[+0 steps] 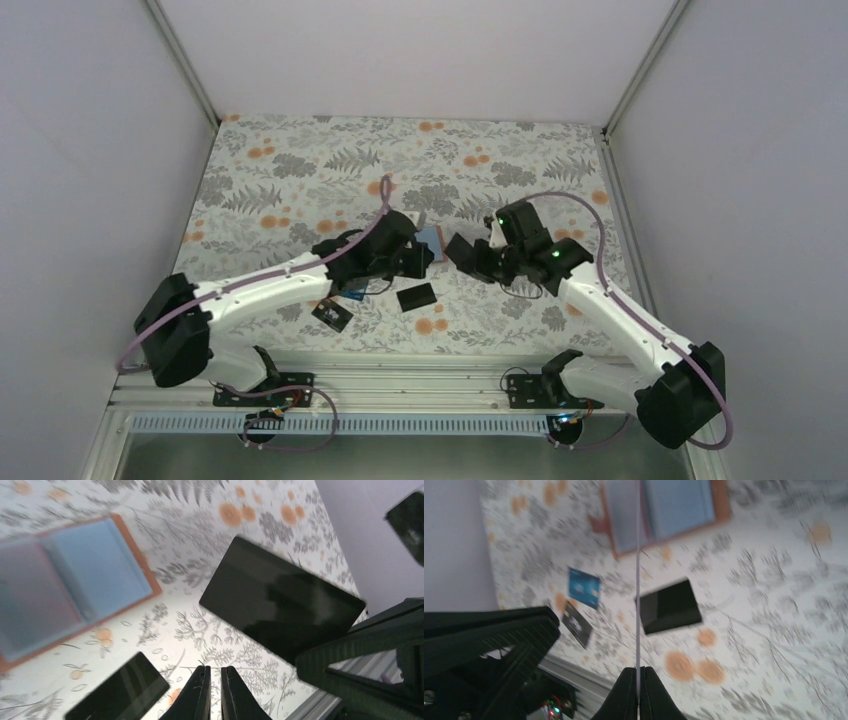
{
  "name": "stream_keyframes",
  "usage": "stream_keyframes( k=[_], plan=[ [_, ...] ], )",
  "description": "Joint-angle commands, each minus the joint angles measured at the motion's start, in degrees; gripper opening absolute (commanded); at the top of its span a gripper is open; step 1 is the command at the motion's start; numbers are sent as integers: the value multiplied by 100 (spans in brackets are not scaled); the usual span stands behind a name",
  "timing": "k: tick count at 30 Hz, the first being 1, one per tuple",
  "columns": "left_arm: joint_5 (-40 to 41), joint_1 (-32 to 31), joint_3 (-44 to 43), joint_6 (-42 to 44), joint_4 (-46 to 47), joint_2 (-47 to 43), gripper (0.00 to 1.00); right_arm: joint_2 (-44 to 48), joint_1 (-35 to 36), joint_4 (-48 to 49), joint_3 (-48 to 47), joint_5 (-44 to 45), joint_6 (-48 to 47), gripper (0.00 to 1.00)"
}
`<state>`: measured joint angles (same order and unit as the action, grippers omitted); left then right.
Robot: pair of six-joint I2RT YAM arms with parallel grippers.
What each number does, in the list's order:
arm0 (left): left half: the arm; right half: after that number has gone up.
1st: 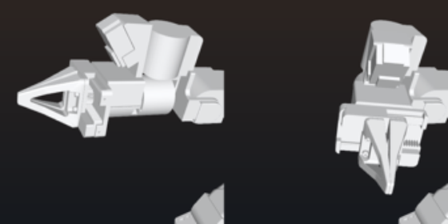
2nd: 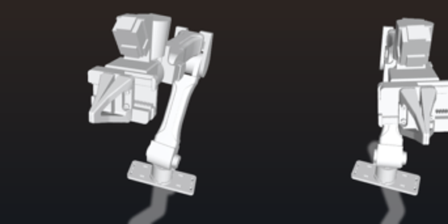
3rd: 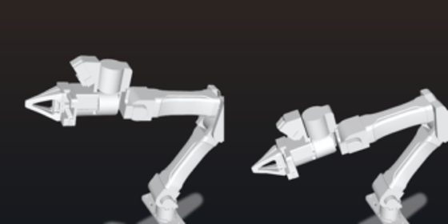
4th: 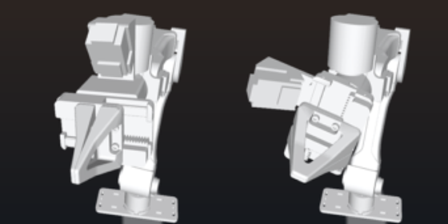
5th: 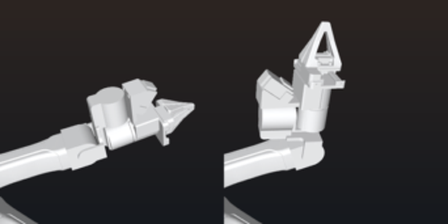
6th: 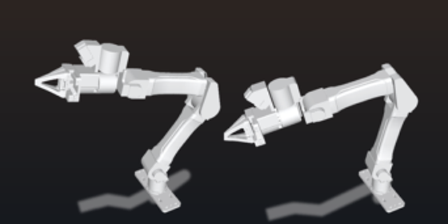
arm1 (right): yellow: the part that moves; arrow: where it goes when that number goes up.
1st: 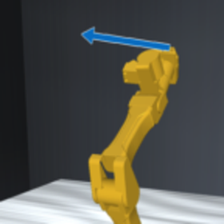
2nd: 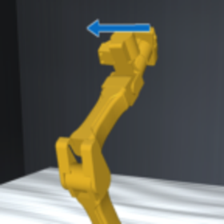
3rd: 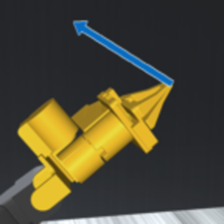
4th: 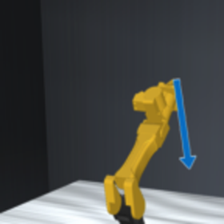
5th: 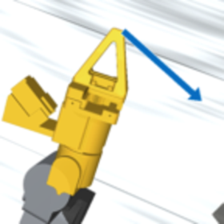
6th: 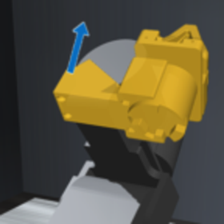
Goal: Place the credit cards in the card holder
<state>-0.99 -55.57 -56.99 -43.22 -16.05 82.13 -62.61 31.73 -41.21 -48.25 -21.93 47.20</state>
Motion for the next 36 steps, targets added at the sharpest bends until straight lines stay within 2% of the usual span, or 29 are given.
stream_keyframes(
  k=[1, 9, 13, 24, 36],
  plan=[
    [433, 281, -157, 97, -484, -536, 14, -179, -107, 793, -602, 221, -148, 4],
    [21, 837, -594, 189, -405, -1147, 44, -401, -263, 1966, -1349, -82, 31, 4],
    [-337, 1117, -808, 68, -92, -1342, 50, -400, -368, 2533, -1633, -247, 248, 4],
    [-1154, 1689, -1097, -304, 1403, -1658, 51, -539, -603, 4071, -2175, -1143, 1348, 4],
    [-1619, 1811, -985, -657, 3094, -1569, 51, -802, -615, 5303, -2275, -1946, 2651, 4]
  ],
)
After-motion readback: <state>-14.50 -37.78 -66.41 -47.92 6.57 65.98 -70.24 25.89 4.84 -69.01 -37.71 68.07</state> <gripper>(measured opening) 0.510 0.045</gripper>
